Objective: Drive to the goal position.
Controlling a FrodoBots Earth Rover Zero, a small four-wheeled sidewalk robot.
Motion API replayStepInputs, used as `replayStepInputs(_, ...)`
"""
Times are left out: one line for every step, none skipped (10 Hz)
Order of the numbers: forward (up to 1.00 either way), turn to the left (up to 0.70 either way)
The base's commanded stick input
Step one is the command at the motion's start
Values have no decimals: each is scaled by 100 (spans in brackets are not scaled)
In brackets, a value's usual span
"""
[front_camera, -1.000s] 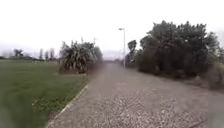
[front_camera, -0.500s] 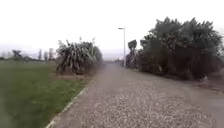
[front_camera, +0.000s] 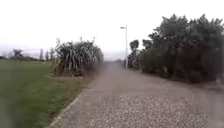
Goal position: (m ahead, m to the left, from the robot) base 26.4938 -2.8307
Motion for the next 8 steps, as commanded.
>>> replayStepInputs(85,-3)
replayStepInputs(85,-3)
replayStepInputs(85,-3)
replayStepInputs(85,-3)
replayStepInputs(85,-3)
replayStepInputs(85,-3)
replayStepInputs(85,-3)
replayStepInputs(85,-3)
